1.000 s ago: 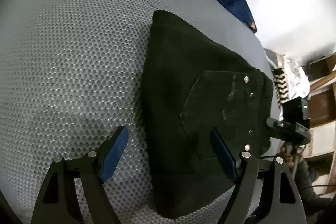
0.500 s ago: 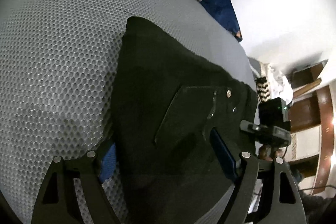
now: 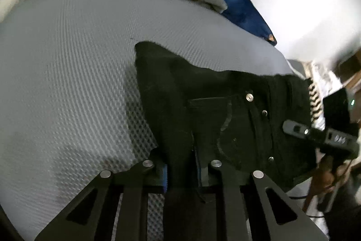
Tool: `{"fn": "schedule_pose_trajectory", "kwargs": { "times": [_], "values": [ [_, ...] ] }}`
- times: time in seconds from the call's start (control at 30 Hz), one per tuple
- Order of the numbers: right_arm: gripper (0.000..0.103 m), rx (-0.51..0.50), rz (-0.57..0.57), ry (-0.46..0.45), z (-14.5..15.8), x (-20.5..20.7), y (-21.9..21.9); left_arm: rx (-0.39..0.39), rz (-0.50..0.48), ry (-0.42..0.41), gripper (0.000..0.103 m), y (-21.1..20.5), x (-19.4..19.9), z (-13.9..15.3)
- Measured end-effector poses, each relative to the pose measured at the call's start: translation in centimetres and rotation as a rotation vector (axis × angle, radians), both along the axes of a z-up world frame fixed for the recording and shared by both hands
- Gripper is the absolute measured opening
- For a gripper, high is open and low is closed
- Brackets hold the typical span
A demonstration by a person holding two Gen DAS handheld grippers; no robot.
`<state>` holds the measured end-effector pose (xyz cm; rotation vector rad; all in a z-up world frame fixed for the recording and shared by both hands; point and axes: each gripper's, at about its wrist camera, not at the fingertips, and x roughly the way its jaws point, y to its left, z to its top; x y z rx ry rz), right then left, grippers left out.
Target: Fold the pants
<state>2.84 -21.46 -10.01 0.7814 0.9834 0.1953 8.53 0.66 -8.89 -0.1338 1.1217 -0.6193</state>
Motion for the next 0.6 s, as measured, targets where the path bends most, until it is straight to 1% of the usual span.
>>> {"fn": "schedule_pose_trajectory", "kwargs": {
  "times": [0.07,0.17,0.37,0.53,0.6],
  "values": [
    [0.023,-0.009,0.003,-0.010,0.6,1.1,0.2,-0.003,0.005,-0.030,0.017,0.4,0.6,0.8],
    [0.023,-0.008,0.008,-0.024,1.0,3.1,0.3,-0.008,0.022,-0.044,0.017,1.6,2.2,1.5],
    [0.023,-0.034,0.018,-0.038,1.8,8.2,0.6,0.022,0.054,-0.098,0.017,3.1,6.0,2.4],
    [0.023,-0.056,0.016,-0.024,1.8,12.0,0.2,0.048,0.079,-0.123,0.017,2.8,9.8,2.6],
    [0.023,-0.068,0.015,-0.018,1.6,12.9,0.0,0.068,0.079,-0.135,0.017,2.5,11.0,2.6]
  ]
}}
